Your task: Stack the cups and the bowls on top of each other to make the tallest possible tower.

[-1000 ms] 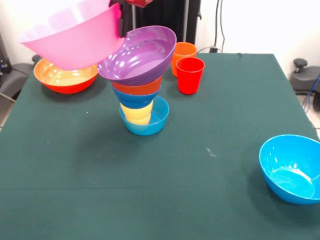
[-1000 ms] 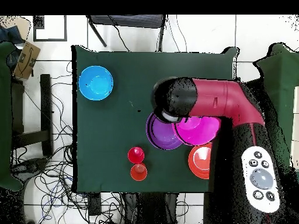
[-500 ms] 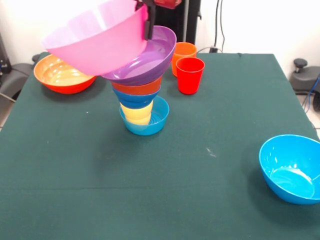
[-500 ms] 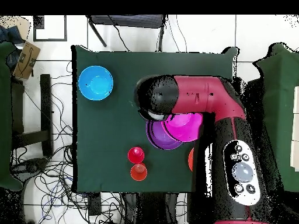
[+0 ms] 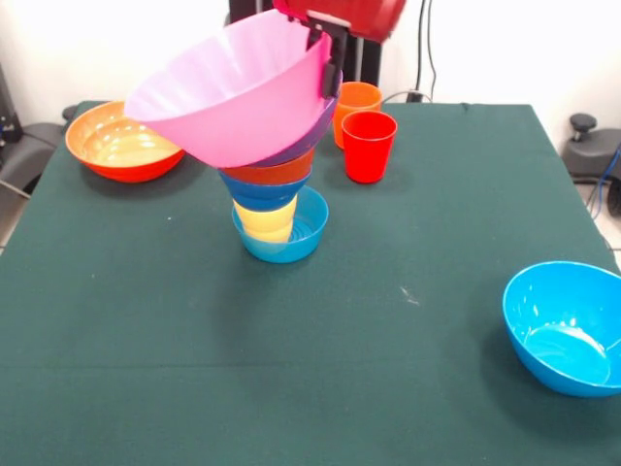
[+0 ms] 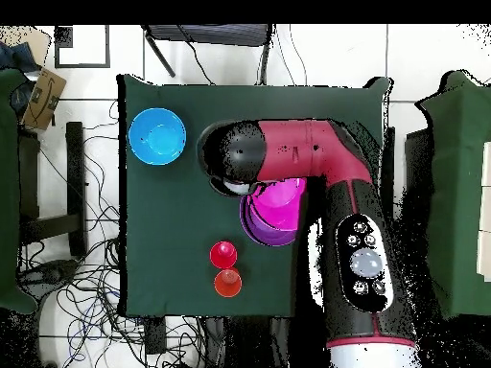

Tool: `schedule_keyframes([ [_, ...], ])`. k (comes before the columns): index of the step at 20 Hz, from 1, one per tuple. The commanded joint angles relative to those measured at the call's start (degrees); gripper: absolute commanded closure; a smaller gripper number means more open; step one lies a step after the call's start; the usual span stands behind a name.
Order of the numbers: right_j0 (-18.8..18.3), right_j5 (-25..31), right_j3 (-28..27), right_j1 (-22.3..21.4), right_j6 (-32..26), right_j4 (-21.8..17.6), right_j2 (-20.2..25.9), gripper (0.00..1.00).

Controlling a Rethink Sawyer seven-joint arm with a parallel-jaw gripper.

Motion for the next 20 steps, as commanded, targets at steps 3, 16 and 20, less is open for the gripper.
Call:
schedule_keyframes([
  [3,2.9,6.0,-1.0,2.8,1.8,-0.8,-1.0,1.0],
  [16,5.0,5.8,0.1,3.1,3.3,1.3,-1.6,1.0],
  [20,5.8,5.7,0.5,2.8,3.8,2.0,-1.6,1.0],
])
